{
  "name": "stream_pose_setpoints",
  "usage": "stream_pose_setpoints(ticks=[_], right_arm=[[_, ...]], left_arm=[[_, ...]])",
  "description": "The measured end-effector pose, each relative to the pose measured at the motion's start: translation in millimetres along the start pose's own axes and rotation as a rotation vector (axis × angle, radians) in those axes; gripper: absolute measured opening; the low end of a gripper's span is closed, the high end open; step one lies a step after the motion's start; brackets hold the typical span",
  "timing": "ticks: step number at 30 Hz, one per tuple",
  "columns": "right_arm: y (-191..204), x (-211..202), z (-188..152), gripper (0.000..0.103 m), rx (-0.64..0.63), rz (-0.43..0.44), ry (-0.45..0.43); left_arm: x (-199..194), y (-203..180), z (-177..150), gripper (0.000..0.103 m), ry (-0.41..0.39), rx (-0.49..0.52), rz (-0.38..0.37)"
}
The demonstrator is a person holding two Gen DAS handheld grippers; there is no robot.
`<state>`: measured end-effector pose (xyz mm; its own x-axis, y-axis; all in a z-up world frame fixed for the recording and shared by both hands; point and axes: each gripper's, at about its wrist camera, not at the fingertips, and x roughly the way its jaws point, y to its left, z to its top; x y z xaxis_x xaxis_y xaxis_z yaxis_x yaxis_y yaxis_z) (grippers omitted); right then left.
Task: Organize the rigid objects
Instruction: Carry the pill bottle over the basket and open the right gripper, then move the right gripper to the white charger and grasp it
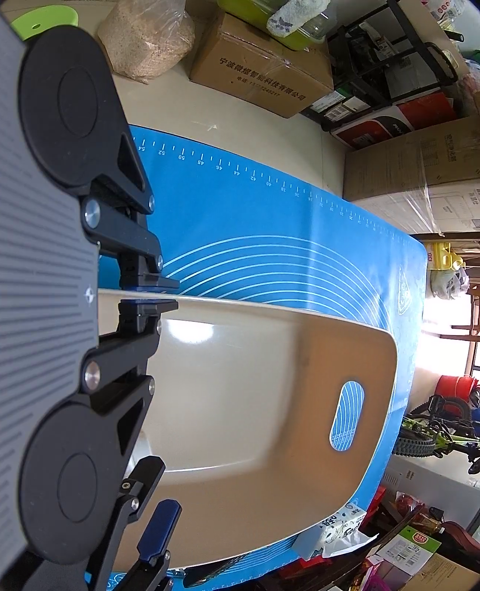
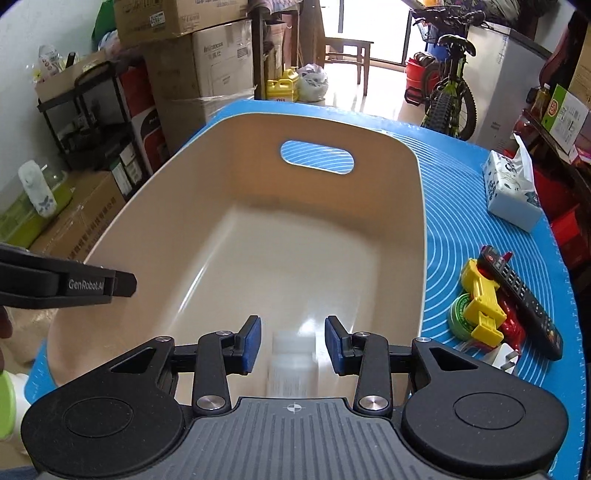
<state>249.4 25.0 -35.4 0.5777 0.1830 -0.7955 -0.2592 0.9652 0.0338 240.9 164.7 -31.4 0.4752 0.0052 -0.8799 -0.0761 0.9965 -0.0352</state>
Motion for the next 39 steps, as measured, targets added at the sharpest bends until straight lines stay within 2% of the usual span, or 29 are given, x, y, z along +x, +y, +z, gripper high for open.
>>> stream_pose_setpoints(ticks=[6, 7, 9, 14, 19, 23, 26, 30, 39], right_arm=[[-15.2, -16.5, 3.0, 0.051, 0.041, 0.056, -0.05], [-17.8, -21.4, 3.7, 0.055, 0.041, 0.057, -0.064], [-25.3, -33.5, 4.1, 0.07, 0.046, 0.051, -0.109], [-48.4, -60.4, 5.7, 0.07, 0.081, 0.046, -0.19], [-76.0, -75.1, -1.5, 0.071, 0.101, -0.003, -0.231], [-103.4, -71.9, -14.8, 0.074, 0.127, -0.058, -0.211], [-125.4, -65.2, -30.3, 0.077, 0.199, -0.082, -0.181], [-142.7, -55.1, -47.9, 0.085, 0.224, -0.137, -0.159], [-151.9, -30.4, -69.1, 0.086, 0.214, -0.084, -0.067]], left_arm=[[0.0, -0.4, 0.1, 0.005, 0.0, -0.001, -0.001], [0.1, -0.7, 0.1, 0.005, 0.0, -0.001, -0.001], [0.0, -0.5, 0.2, 0.005, 0.0, -0.003, -0.002], [0.0, -0.5, 0.2, 0.005, 0.0, -0.005, -0.003], [0.0, 0.0, -0.2, 0.005, -0.001, -0.007, -0.006], [0.1, 0.3, -0.5, 0.005, 0.0, -0.009, -0.006], [0.1, 0.4, -0.6, 0.005, -0.001, -0.009, -0.006], [0.3, 0.5, -0.7, 0.005, -0.001, -0.01, -0.006], [-0.2, 0.4, -1.2, 0.005, 0.0, -0.011, -0.005]])
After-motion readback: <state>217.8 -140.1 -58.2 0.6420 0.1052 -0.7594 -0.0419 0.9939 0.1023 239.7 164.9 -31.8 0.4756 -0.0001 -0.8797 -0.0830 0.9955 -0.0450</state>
